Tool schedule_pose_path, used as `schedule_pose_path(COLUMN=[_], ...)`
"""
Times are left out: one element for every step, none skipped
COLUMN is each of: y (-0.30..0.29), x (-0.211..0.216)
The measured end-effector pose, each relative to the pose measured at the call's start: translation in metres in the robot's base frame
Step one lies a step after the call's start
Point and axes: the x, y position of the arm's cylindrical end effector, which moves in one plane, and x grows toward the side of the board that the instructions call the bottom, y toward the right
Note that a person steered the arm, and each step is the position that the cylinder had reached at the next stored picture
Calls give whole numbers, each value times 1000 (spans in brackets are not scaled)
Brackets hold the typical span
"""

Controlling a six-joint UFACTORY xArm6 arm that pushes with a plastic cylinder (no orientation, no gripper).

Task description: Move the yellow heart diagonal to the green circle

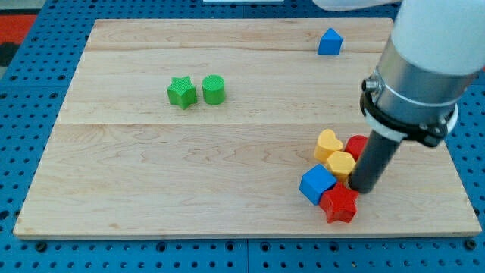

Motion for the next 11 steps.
schedule_pose_path(y=[-9, -28, -40, -17, -22, -83, -135, -177, -157, -122, -122], x=[-25, -47, -59, -65, -86, -87, -100, -115, -119, -119, -119])
